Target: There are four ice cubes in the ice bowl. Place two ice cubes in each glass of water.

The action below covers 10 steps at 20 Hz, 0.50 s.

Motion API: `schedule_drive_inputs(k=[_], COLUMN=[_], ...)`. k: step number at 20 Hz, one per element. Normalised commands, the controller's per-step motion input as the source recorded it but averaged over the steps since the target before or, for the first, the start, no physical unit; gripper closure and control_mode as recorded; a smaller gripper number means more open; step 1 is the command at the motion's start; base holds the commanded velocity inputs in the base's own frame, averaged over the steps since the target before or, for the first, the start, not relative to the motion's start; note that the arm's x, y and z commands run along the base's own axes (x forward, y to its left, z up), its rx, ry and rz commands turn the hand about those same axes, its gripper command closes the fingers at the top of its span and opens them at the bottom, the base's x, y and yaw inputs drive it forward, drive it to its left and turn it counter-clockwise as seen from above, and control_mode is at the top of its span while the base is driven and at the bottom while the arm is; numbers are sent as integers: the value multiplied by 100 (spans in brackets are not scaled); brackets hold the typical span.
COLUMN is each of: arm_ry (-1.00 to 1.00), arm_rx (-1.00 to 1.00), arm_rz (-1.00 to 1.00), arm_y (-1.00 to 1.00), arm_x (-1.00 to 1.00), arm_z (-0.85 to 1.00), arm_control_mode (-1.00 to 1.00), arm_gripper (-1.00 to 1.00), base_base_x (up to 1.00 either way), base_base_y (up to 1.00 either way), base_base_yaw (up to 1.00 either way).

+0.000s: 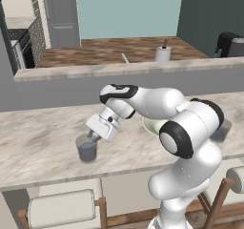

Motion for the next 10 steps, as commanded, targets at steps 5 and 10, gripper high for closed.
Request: schedule_drive_inputs(k=[5,10], arm_ry=[0,0], arm_rx=[0,0], arm_rz=[0,1], arm_y=[0,0], arm_x=[0,0], arm_z=[-1,0], arm_control_mode=[-100,-100], arm_gripper=[-100,-100], base_base_x=[0,0], base_base_y=[0,0], base_base_yaw=[0,0])
